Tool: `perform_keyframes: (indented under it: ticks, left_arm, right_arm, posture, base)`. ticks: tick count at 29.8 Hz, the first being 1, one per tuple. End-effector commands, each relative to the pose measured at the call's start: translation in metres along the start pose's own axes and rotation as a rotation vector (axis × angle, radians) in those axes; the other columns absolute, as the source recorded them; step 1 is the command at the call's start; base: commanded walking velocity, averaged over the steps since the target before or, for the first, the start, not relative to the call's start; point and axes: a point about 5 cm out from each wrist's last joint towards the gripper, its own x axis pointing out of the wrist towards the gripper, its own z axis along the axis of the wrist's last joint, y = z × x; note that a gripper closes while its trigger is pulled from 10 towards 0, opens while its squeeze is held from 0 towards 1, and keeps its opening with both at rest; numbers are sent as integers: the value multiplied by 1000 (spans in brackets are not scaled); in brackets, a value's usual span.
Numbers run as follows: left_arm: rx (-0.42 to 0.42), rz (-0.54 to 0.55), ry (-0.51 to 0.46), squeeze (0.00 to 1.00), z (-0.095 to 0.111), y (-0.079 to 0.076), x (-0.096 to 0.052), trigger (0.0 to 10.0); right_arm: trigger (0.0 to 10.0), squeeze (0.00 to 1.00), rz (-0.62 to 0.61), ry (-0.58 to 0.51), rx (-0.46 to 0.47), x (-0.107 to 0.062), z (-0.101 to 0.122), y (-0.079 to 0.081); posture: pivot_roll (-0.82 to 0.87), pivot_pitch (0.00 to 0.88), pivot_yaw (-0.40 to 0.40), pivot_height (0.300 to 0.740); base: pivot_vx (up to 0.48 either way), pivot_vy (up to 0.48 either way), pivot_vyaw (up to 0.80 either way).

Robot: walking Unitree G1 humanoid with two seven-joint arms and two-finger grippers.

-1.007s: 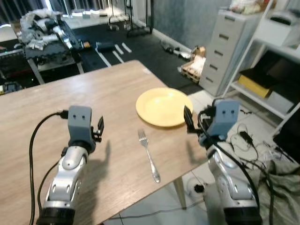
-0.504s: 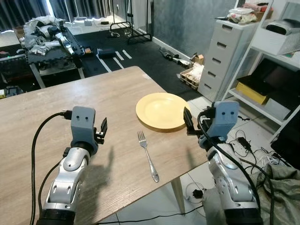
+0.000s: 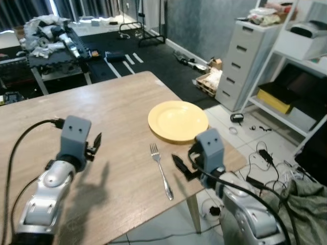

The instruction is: Setting the table

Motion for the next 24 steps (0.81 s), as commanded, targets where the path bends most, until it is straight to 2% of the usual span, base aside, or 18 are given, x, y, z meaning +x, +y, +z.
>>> perform_keyframes:
  ticks: [1, 4, 6, 13, 16, 17, 18, 19, 22, 23, 24]
  left_arm:
    - [37, 48, 49, 0, -5, 15, -7, 10000]
    - [58, 60, 84, 0, -12, 18, -9, 10000]
    - [56, 53, 89, 0, -14, 15, -8, 10000]
    - [51, -6, 51, 0, -3, 1, -4, 10000]
    - [27, -133, -10, 0, 8, -10, -7, 10000]
    - [27, -133, -10, 0, 8, -10, -7, 10000]
    - [26, -200, -33, 0, 13, -12, -10, 10000]
    - [26, -200, -33, 0, 13, -12, -10, 10000]
    - [5, -409, -61, 0, 23, -18, -25, 10000]
    - [5, -409, -61, 0, 23, -18, -25, 10000]
    - [-35, -503, -49, 0, 23, -24, -34, 10000]
  right_arm:
    - [10000, 0, 64, 40, 8, -2, -5, 17]
    - [10000, 0, 99, 86, -7, 2, -17, 30]
    - [10000, 0, 73, 124, 12, 11, -26, 34]
    - [10000, 0, -97, 173, 76, 38, -35, 32]
    - [10000, 0, -183, 203, 81, 42, -39, 27]
    - [10000, 0, -183, 203, 81, 42, -39, 27]
    - [10000, 0, -211, 214, 79, 42, -42, 23]
    - [10000, 0, -211, 214, 79, 42, -42, 23]
    - [10000, 0, -243, 251, 60, 39, -51, 17]
    - [10000, 0, -243, 251, 60, 39, -51, 17]
    - [8863, 0, -245, 267, 56, 37, -54, 15]
  posture:
    - [36, 7, 56, 740]
    - [44, 12, 52, 740]
    - [45, 12, 50, 740]
    - [63, 14, 43, 740]
    - [69, 14, 40, 740]
    - [69, 14, 40, 740]
    - [72, 14, 40, 740]
    - [72, 14, 40, 740]
    - [70, 17, 39, 740]
    - [70, 17, 39, 740]
    - [68, 17, 38, 740]
  base:
    - [0, 0, 0]
    - [0, 0, 0]
    - [0, 0, 0]
    - [0, 0, 0]
    - [0, 0, 0]
    - [0, 0, 0]
    - [0, 0, 0]
    - [0, 0, 0]
    - [0, 0, 0]
    - [0, 0, 0]
    - [0, 0, 0]
